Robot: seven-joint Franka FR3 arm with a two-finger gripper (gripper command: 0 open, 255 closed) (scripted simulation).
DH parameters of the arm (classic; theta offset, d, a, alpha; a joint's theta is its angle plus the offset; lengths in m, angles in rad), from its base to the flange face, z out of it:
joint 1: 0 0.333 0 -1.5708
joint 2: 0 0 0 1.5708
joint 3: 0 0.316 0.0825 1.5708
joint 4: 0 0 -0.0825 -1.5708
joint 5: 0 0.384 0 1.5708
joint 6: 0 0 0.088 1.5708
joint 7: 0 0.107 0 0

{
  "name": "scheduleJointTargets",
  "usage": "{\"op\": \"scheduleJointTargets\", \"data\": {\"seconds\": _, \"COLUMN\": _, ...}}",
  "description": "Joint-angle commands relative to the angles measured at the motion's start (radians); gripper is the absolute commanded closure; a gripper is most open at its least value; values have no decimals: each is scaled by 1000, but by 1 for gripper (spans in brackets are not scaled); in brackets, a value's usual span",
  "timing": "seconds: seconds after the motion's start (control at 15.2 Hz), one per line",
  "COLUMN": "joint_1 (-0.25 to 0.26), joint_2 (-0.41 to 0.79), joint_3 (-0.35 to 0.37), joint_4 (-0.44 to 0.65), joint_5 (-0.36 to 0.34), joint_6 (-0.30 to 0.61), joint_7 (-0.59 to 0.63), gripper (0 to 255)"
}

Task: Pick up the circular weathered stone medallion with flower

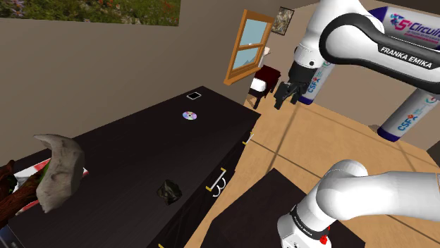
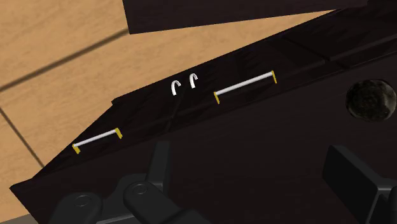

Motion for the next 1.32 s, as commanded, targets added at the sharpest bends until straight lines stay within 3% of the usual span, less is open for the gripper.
{"op": "scheduleJointTargets", "data": {"seconds": 0.0, "joint_1": 0, "joint_2": 0, "joint_3": 0, "joint_4": 0, "joint_5": 0, "joint_6": 0, "joint_7": 0, "gripper": 0}}
{"op": "scheduleJointTargets", "data": {"seconds": 0.66, "joint_1": 81, "joint_2": 9, "joint_3": 191, "joint_4": -248, "joint_5": 44, "joint_6": 334, "joint_7": 153, "gripper": 0}}
{"op": "scheduleJointTargets", "data": {"seconds": 1.25, "joint_1": 105, "joint_2": 187, "joint_3": 405, "joint_4": -353, "joint_5": 19, "joint_6": 670, "joint_7": 338, "gripper": 0}}
